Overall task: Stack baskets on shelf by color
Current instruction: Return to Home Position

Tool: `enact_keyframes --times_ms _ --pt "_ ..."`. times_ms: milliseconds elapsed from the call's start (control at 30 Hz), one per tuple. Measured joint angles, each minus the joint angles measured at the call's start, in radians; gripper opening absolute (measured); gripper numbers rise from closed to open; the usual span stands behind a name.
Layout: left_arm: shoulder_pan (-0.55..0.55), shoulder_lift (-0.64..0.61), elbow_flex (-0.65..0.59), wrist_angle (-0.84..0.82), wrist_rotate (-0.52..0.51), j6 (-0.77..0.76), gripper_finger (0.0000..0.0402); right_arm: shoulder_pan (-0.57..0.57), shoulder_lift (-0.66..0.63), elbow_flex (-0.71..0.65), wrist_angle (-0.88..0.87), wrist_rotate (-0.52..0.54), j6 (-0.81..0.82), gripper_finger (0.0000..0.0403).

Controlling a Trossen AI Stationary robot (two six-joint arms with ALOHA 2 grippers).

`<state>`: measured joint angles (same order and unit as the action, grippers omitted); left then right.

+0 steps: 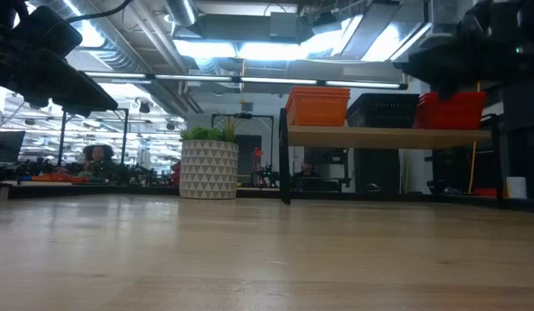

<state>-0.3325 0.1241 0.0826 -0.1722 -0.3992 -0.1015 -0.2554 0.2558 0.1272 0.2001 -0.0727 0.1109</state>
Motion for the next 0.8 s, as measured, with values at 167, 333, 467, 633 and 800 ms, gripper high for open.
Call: enact_keyframes --times_ms 167,333,467,633,800 --pt "0.000 0.000 0.000 0.000 0.000 0.000 0.0118 0.055 0.000 -0.035 -0.001 -0.007 0.094 0.0143" --pt "0.000 0.000 0.000 0.000 0.000 0.000 0.0118 0.077 0.000 -0.035 -0.012 -0.007 0.060 0.0143" --pt "0.000 0.000 0.000 0.000 0.000 0.000 0.0118 0.080 -0.003 -0.035 -0.040 -0.007 0.036 0.0143" --pt "0.000 0.000 0.000 0.000 0.000 0.000 0.0118 0.080 -0.034 -0.035 -0.047 -0.007 0.038 0.0143" --pt "0.000 0.000 0.000 0.000 0.000 0.000 0.0118 0.080 -0.062 -0.035 -0.058 -0.007 0.041 0.0143"
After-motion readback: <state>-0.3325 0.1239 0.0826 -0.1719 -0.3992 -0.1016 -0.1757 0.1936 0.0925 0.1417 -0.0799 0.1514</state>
